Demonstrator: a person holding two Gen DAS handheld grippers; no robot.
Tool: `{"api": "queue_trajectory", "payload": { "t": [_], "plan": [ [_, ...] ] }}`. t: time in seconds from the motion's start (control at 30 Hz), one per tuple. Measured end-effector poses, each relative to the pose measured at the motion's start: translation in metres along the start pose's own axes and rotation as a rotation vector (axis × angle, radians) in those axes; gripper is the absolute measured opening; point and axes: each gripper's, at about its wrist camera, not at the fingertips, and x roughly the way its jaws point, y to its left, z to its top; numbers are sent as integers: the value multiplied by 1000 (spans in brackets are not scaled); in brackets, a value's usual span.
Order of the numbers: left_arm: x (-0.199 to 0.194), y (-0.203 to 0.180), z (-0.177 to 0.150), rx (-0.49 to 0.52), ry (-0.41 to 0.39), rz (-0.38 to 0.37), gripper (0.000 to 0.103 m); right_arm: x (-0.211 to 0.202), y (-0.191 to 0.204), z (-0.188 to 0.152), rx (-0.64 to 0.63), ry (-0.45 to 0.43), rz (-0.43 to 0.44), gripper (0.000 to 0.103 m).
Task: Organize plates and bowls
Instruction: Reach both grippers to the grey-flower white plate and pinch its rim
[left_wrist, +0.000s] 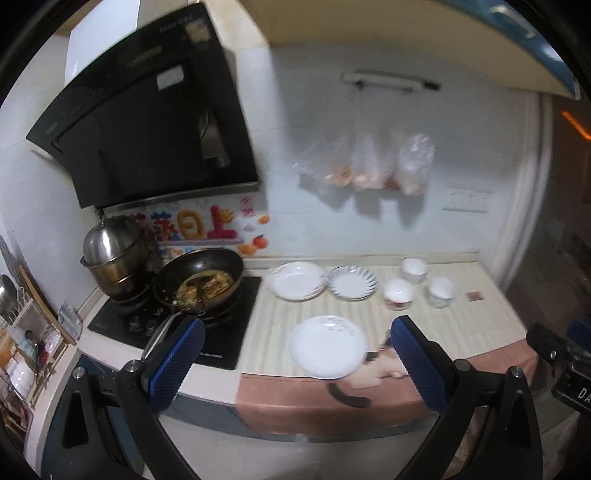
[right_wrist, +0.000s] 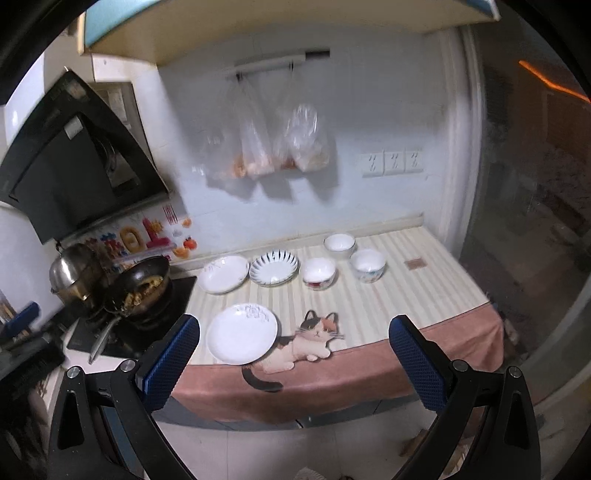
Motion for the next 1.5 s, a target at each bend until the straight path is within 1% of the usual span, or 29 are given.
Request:
{"api": "queue_trajectory", "payload": {
  "t": [0.07,0.13,0.17,0.23,0.27,0.3,0.37,0.4,0.47,0.5,0.53,0.57,0.63,0.7,0.77,0.83,0.87,0.9,0.93,0.97,1.0,1.03,1.07,1.13,1.23,1.33,1.5],
  "plan": [
    [29,10,-1,-11,28,22,103,41,5,2,8,91,42,103],
    [66,20,-4,-30,89,31,103,86,8,-1,32,165,95,103],
    [94,26,-6,-42,137,31,103,112,10,-3,40,200,107,103],
    [135,33,-13,-60,218,23,103,166,11,-10,37,267,115,103],
    [166,37,-18,-73,277,14,103,191,12,-14,34,298,119,103],
    [184,39,-24,-83,313,2,103,221,14,-18,30,338,121,103],
    [238,44,-37,-122,411,-25,103,273,11,-26,23,399,154,103],
    [255,44,-44,-136,445,-40,103,296,11,-30,19,428,169,103],
    [309,44,-63,-160,542,-71,102,349,11,-38,4,488,221,102],
    [326,43,-69,-166,571,-82,100,376,12,-41,-5,518,237,101],
    [353,41,-80,-172,613,-89,95,401,15,-45,-11,550,263,98],
    [371,39,-87,-175,648,-98,93,426,16,-48,-16,584,291,96],
    [406,34,-101,-185,716,-130,79,474,21,-55,-29,654,330,87],
    [436,28,-114,-183,775,-153,70,515,24,-63,-36,722,344,78],
    [456,26,-121,-171,816,-149,65,546,28,-68,-30,763,365,73],
    [473,27,-126,-159,850,-148,53,568,31,-73,-25,800,378,67],
    [479,28,-127,-159,860,-152,49,579,33,-76,-27,818,388,64],
    [484,29,-128,-164,867,-164,42,589,35,-79,-32,832,404,58],
    [487,29,-129,-169,876,-176,37,593,42,-80,-40,842,409,52],
    [489,29,-129,-165,880,-173,37,599,45,-83,-53,851,405,47],
    [490,29,-129,-161,881,-175,37,601,48,-85,-64,859,404,37],
    [489,29,-128,-159,879,-177,37,605,51,-89,-81,867,401,28],
    [488,30,-128,-157,878,-175,37,606,54,-91,-90,870,396,27],
    [485,31,-127,-154,876,-173,37,606,56,-92,-106,843,399,26],
    [478,32,-126,-155,881,-163,37,604,52,-91,-108,848,408,23],
    [468,25,-124,-153,873,-165,37,605,47,-89,-83,869,414,23],
    [451,12,-113,-138,857,-170,37,596,32,-81,-71,868,424,23]
  ]
}}
